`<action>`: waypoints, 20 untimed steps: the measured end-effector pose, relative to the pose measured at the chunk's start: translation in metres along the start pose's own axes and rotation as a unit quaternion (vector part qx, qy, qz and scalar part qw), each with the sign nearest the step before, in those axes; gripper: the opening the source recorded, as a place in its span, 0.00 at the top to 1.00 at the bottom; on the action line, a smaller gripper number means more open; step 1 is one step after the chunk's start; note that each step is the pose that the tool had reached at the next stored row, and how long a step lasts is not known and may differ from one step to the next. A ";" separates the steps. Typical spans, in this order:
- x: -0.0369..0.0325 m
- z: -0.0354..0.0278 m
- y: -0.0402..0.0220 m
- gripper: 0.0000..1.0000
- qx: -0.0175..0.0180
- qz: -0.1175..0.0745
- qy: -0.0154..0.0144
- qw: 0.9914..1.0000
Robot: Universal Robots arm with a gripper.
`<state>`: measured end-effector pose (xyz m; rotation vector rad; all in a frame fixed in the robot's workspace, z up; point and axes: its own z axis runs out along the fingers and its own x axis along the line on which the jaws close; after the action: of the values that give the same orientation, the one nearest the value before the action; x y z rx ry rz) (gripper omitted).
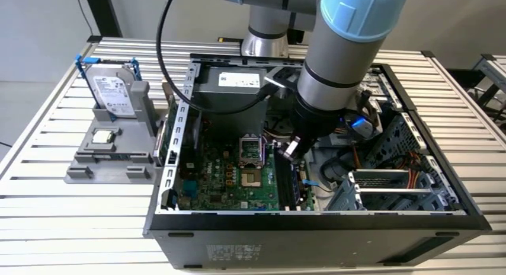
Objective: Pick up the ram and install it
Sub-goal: 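Press down the ram until it locks into place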
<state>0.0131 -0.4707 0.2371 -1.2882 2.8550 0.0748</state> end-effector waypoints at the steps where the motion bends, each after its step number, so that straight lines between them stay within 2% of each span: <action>1: 0.0000 0.0000 0.0000 1.00 0.000 -0.007 0.000 1.000; 9: -0.0017 0.0000 -0.0019 1.00 -0.001 -0.043 0.000 0.999; 12: -0.0021 0.0000 -0.0023 1.00 -0.002 -0.062 0.000 0.998; 16: -0.0021 0.0000 -0.0024 1.00 -0.003 -0.097 0.002 0.995; 18: -0.0021 0.0000 -0.0024 1.00 -0.003 -0.115 0.003 0.993; 20: -0.0021 0.0000 -0.0024 1.00 -0.002 -0.134 0.002 0.991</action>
<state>0.0164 -0.4707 0.2370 -1.6593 2.6561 0.0760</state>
